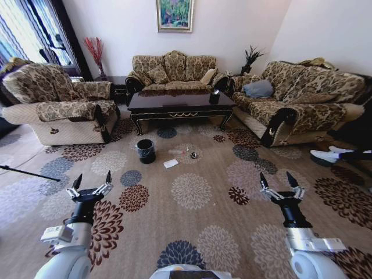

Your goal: Move to the front of the table and pick up the trash from the floor, then place it into the trash bin.

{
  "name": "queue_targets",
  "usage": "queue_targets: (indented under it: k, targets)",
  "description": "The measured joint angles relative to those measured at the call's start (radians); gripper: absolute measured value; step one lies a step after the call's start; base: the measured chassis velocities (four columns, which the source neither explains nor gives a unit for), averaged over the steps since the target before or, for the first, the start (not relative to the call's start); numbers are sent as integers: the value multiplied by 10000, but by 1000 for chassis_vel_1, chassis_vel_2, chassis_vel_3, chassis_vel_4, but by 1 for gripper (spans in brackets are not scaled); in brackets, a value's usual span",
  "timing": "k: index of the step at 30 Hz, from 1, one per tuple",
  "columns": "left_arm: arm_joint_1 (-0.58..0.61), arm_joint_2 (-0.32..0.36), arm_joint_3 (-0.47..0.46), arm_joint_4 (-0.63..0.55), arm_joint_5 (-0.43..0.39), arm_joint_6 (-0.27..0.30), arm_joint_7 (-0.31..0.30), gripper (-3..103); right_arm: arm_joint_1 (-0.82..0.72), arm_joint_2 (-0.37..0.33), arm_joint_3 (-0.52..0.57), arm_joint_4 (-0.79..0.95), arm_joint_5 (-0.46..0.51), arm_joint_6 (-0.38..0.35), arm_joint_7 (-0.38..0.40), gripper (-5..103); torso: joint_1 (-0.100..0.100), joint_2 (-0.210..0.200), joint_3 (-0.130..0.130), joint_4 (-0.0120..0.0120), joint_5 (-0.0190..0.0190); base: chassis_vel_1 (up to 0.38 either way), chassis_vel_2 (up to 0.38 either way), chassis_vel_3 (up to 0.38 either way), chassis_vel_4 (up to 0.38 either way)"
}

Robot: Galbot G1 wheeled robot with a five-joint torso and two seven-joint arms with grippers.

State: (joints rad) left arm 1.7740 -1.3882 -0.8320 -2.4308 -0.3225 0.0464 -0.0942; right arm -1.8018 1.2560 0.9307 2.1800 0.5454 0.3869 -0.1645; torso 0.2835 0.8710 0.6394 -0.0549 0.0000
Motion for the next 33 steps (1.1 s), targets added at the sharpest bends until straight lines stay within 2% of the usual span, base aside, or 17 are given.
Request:
queue_targets:
  k: [33]
  targets:
    - [-92, -85, 76, 180, 70, -14, 23, 100, -4, 169, -146, -15, -120, 8, -42, 100, -627, -1451, -825, 0, 0, 0, 0, 0, 0]
